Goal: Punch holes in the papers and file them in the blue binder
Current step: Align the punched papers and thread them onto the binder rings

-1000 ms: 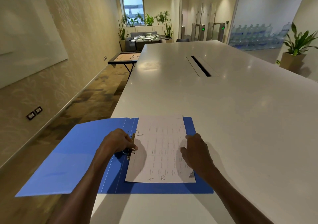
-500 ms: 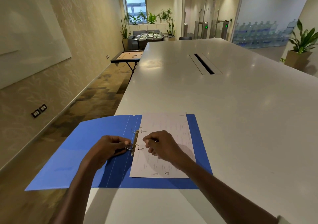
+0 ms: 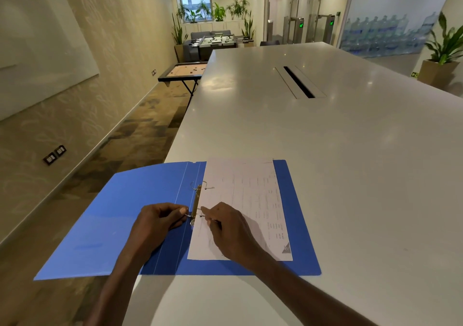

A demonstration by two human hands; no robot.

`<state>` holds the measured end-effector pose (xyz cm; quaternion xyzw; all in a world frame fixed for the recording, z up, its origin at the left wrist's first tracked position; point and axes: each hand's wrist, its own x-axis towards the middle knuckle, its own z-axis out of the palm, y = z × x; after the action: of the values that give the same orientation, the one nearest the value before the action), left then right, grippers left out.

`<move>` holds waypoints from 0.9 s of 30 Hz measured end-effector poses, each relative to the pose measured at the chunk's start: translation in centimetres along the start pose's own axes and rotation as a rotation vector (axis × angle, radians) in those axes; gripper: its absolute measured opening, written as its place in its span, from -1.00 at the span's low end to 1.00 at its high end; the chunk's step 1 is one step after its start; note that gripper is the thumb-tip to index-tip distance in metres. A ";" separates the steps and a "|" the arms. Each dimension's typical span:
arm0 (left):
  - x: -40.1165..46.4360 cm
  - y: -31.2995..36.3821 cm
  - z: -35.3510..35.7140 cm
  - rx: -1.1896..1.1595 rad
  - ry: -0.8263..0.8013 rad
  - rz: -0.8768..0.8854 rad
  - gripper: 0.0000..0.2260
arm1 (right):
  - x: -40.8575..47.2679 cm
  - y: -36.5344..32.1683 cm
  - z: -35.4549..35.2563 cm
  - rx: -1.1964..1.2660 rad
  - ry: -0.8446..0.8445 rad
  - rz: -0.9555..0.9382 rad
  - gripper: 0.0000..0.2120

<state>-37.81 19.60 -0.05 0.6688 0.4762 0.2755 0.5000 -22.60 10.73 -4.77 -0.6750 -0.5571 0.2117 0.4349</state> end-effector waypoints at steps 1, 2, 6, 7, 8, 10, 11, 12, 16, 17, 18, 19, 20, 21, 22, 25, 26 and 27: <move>0.1 0.0 0.1 0.007 0.000 0.001 -0.89 | 0.0 0.1 0.0 -0.015 0.000 0.004 -0.34; 0.2 0.1 0.2 0.014 -0.004 0.001 -0.89 | 0.0 0.2 0.0 -0.029 0.006 0.002 -0.41; 0.6 0.0 0.2 -0.003 -0.008 0.007 -0.90 | 0.0 0.1 0.0 0.007 0.004 0.005 -0.21; 0.6 0.0 0.2 -0.013 -0.005 0.008 -0.90 | 0.0 0.0 -0.1 -0.024 0.011 -0.007 -0.31; 0.6 -0.1 0.2 -0.022 -0.003 0.010 -0.90 | 0.0 0.1 -0.1 -0.062 0.014 -0.019 -0.48; 0.7 -0.1 0.3 -0.032 -0.002 0.012 -0.91 | 0.0 0.2 0.1 -0.100 0.038 -0.062 -0.69; 0.7 -0.1 0.3 -0.035 -0.002 0.012 -0.91 | 0.0 0.4 0.2 -0.114 0.056 -0.085 -0.72; 0.7 0.0 0.3 -0.036 -0.003 0.011 -0.91 | 0.0 0.4 0.3 -0.123 0.066 -0.100 -0.73; 0.8 0.1 0.3 -0.033 -0.012 0.000 -0.91 | -0.2 0.1 0.1 -0.152 0.089 -0.155 -0.76; 0.8 0.1 0.3 -0.034 -0.012 -0.001 -0.91 | -0.2 0.0 0.1 -0.160 0.093 -0.166 -0.75; 0.8 0.1 0.3 -0.036 -0.013 -0.001 -0.91 | -0.3 -0.1 0.1 -0.178 0.095 -0.167 -0.75; 0.8 0.1 0.3 -0.039 -0.014 -0.002 -0.91 | -0.3 -0.2 0.1 -0.194 0.096 -0.167 -0.75; 0.7 0.1 0.3 -0.043 -0.012 -0.003 -0.91 | -0.3 -0.2 0.2 -0.204 0.097 -0.176 -0.75; 0.8 0.2 0.3 -0.048 -0.011 -0.005 -0.91 | -0.2 -0.3 0.2 -0.212 0.093 -0.184 -0.76; 0.8 0.2 0.3 -0.053 -0.013 -0.006 -0.91 | -0.2 -0.3 0.2 -0.221 0.090 -0.189 -0.76; 0.8 0.4 0.4 -0.061 -0.038 -0.002 -0.91 | -0.2 -0.7 0.1 -0.255 0.077 -0.209 -0.74; 0.9 0.4 0.3 -0.067 -0.045 -0.006 -0.91 | -0.2 -0.8 0.0 -0.269 0.075 -0.214 -0.73; 1.0 0.4 0.3 -0.075 -0.050 -0.014 -0.91 | -0.3 -0.8 0.0 -0.278 0.075 -0.216 -0.72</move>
<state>-37.06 20.36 0.12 0.6531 0.4575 0.2727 0.5383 -23.16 10.50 -4.15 -0.6722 -0.6338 0.0594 0.3779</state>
